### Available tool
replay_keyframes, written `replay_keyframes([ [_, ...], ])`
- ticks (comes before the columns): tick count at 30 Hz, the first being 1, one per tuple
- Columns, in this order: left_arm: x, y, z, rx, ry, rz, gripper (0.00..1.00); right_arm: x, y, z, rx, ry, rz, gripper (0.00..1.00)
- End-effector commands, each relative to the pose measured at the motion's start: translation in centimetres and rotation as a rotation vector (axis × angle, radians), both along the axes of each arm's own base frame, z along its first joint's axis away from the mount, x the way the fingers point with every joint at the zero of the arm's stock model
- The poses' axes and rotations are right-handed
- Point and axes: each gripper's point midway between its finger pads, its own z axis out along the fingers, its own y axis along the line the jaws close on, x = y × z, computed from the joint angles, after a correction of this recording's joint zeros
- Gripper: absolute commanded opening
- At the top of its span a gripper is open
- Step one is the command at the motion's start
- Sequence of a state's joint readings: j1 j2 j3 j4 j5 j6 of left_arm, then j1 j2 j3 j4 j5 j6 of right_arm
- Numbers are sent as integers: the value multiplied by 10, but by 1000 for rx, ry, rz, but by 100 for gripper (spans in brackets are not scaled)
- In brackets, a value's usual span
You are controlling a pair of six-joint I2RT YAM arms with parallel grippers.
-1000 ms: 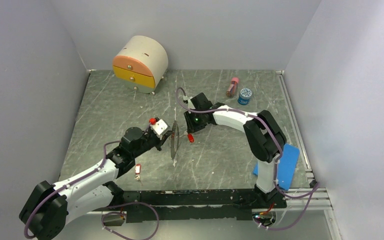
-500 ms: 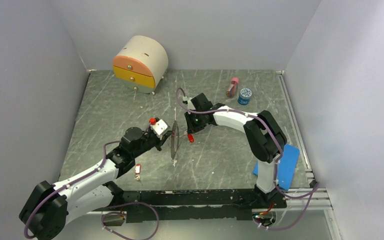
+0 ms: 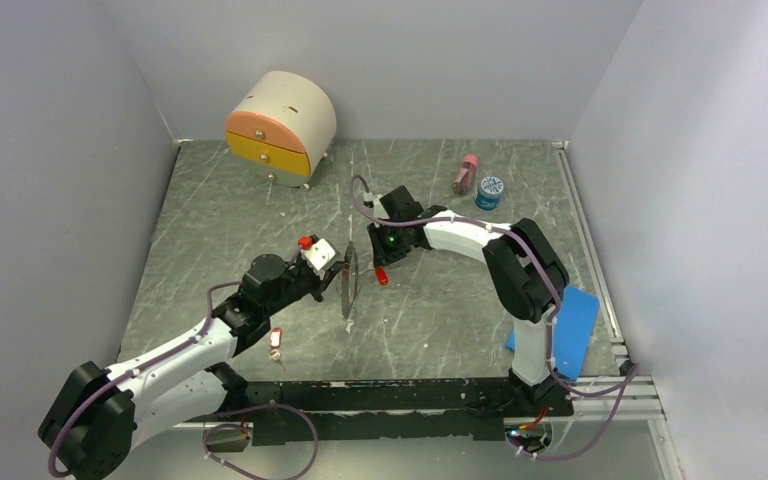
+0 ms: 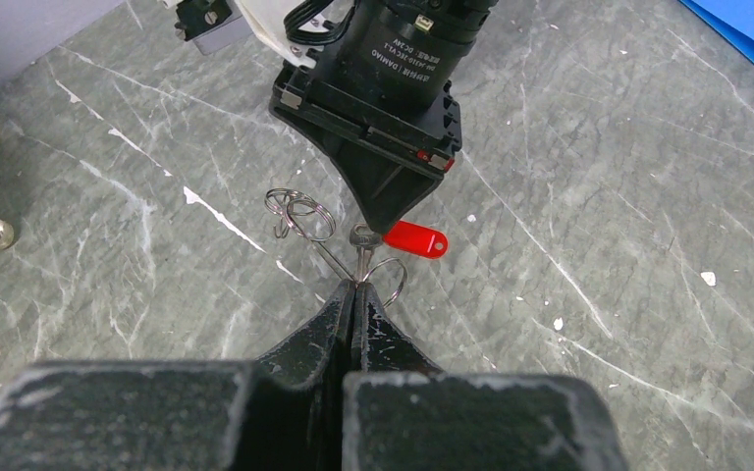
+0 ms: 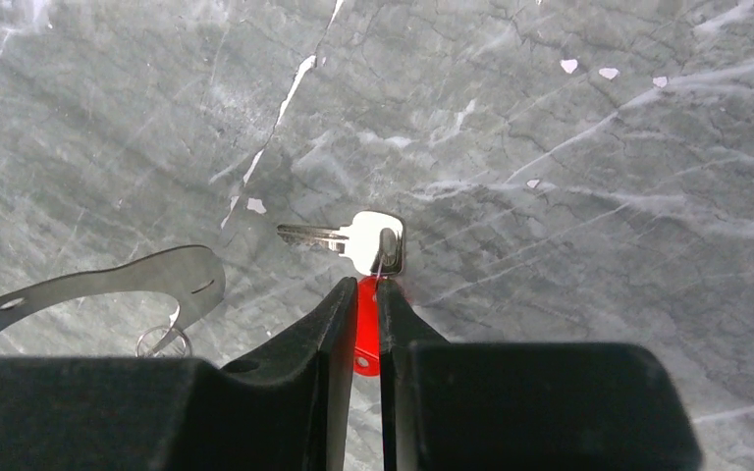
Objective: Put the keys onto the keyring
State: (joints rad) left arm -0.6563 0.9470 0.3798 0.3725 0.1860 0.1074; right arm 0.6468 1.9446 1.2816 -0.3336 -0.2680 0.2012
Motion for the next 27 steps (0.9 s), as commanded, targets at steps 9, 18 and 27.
replay_keyframes([
  [9,-1,-2,3,-15,2,-6,3,20,10,12,18,-72,12,3],
  [18,-1,-2,6,-13,-6,-6,3,10,-4,43,17,-138,36,0],
  [27,2,-6,8,-29,5,-4,3,-30,-9,96,133,-199,181,0],
])
